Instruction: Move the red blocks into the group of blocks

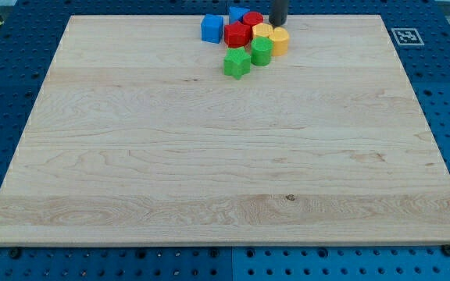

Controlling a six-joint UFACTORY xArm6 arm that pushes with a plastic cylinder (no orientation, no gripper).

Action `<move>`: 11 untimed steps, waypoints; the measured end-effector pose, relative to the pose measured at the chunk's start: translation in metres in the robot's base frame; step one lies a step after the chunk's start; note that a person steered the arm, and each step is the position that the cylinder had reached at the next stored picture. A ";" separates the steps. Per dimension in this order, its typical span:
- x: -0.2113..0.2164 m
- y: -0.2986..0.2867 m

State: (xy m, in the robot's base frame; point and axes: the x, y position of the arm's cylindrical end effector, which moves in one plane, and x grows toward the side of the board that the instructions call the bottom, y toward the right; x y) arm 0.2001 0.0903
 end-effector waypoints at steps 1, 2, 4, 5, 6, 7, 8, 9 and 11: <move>0.000 -0.003; 0.000 -0.037; 0.000 -0.052; 0.001 -0.052; -0.005 -0.052; -0.008 -0.058; -0.006 -0.057; -0.003 -0.057; 0.037 -0.044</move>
